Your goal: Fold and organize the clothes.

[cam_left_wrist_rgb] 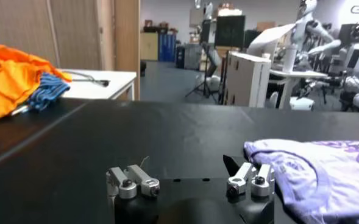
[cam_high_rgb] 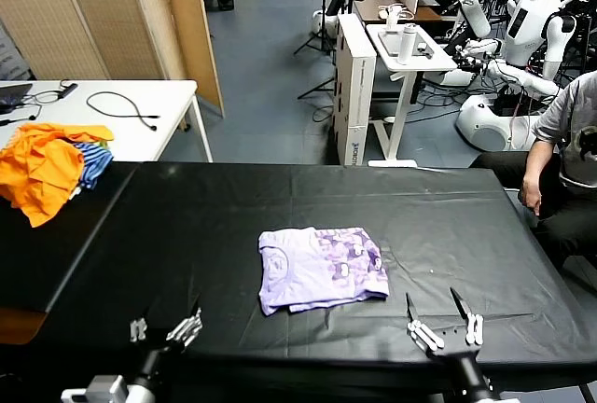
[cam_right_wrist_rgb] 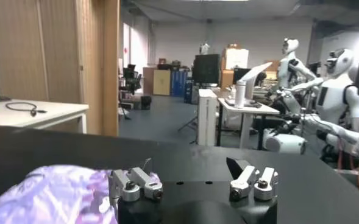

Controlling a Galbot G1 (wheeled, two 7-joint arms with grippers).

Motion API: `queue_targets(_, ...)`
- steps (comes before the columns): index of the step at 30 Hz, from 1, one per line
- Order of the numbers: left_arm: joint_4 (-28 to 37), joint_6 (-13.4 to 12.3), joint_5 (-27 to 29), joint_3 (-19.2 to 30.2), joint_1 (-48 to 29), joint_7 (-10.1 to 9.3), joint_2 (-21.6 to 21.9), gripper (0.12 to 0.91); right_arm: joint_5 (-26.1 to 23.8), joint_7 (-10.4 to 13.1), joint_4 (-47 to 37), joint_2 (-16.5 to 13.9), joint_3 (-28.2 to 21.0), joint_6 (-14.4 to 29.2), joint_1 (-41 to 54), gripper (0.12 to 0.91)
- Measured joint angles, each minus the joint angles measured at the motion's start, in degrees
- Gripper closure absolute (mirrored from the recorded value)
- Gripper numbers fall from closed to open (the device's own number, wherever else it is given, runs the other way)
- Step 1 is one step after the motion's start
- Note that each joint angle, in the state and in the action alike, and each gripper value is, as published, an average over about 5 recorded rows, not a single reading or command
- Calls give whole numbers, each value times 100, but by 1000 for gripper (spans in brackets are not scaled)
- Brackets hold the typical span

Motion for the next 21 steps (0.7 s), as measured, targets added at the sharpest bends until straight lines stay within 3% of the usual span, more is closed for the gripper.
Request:
queue_targets(10, -207, -49, 69, -106, 373, 160, -95, 123, -67, 115, -14, 94, -209, 234, -457, 118)
queue_targets(21, -257, -55, 148, -190, 541, 255, -113, 123, -32, 143, 114, 117, -180, -242, -646, 118)
